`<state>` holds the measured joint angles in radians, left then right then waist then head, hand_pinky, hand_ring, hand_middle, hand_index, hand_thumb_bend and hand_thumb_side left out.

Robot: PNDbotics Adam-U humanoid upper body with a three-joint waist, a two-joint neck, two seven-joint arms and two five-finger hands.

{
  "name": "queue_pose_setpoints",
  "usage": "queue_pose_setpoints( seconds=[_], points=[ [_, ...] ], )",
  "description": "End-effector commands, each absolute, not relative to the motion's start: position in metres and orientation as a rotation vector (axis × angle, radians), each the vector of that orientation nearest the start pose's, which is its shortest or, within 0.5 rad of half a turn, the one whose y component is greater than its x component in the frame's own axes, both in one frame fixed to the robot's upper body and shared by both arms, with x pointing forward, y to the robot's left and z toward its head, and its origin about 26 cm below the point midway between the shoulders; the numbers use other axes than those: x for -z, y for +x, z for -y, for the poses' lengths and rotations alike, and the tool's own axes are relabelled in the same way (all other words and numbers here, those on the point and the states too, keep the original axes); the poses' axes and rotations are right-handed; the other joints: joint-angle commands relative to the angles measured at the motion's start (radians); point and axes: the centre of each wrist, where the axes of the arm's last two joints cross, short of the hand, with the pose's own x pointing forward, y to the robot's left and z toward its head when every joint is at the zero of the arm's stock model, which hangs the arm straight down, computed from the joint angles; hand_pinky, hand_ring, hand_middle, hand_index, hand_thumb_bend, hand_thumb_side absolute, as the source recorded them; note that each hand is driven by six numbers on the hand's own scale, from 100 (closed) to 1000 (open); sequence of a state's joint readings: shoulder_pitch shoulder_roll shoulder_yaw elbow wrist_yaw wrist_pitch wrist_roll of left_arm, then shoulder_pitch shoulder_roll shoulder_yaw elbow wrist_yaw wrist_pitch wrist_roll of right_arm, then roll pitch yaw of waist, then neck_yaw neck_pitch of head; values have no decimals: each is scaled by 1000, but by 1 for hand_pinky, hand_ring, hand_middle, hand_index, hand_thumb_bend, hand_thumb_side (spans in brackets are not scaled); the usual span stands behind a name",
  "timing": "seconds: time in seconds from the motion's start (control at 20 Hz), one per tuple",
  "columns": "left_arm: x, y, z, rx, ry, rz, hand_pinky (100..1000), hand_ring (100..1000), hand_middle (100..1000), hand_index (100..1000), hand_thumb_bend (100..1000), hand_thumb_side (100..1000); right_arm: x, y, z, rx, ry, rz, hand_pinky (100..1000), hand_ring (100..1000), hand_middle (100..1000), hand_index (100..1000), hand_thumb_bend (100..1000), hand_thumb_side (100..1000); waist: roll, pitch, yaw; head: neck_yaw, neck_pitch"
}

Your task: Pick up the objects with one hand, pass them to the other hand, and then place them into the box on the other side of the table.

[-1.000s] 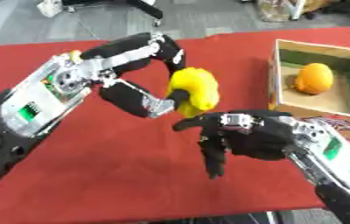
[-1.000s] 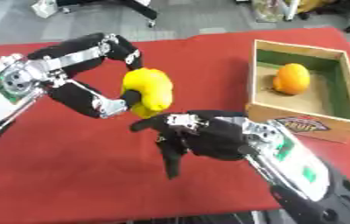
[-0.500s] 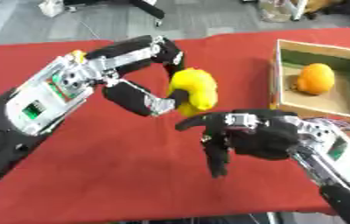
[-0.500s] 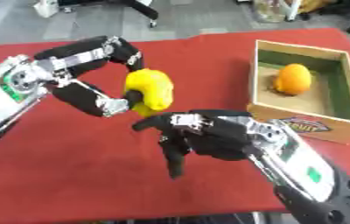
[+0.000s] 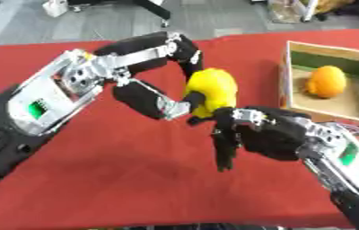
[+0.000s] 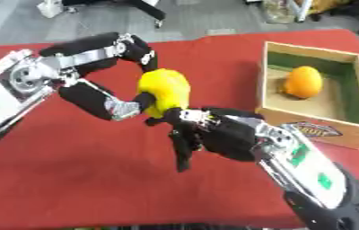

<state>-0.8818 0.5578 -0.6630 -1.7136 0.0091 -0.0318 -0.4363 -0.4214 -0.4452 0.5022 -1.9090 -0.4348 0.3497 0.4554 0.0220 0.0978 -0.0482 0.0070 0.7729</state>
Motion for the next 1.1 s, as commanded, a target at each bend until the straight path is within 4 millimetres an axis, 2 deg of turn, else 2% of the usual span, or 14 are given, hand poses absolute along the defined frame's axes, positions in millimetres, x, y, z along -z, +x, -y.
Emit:
queue_pose_setpoints(
  seconds=[0.05,0.35,0.6,0.85,1.1],
  points=[
    [-253,345,-130,1788,-128,1917,704,562,522,583,100,258,-165,299,162,-1074,713,1498,498,375,288,1000,100,873,1,0,-1,3,-3],
    [-253,345,-132,1796,-128,1893,707,568,529,591,100,256,-161,300,162,-1054,646,1533,510,382,297,1000,100,849,2,0,-4,8,-3],
    [-252,346,-137,1793,-126,1870,705,566,525,587,100,255,-155,301,162,-1000,625,1545,509,381,295,1000,100,863,5,-4,-20,19,-3],
    [-246,349,-140,1797,-137,1837,705,565,522,584,100,253,-143,303,161,-943,620,1510,517,389,307,997,100,864,2,-5,-19,26,-3],
    [-242,353,-142,1809,-136,1806,707,567,524,587,100,249,-141,303,161,-930,632,1484,525,396,319,966,100,856,3,-7,-19,35,-3]
  ],
)
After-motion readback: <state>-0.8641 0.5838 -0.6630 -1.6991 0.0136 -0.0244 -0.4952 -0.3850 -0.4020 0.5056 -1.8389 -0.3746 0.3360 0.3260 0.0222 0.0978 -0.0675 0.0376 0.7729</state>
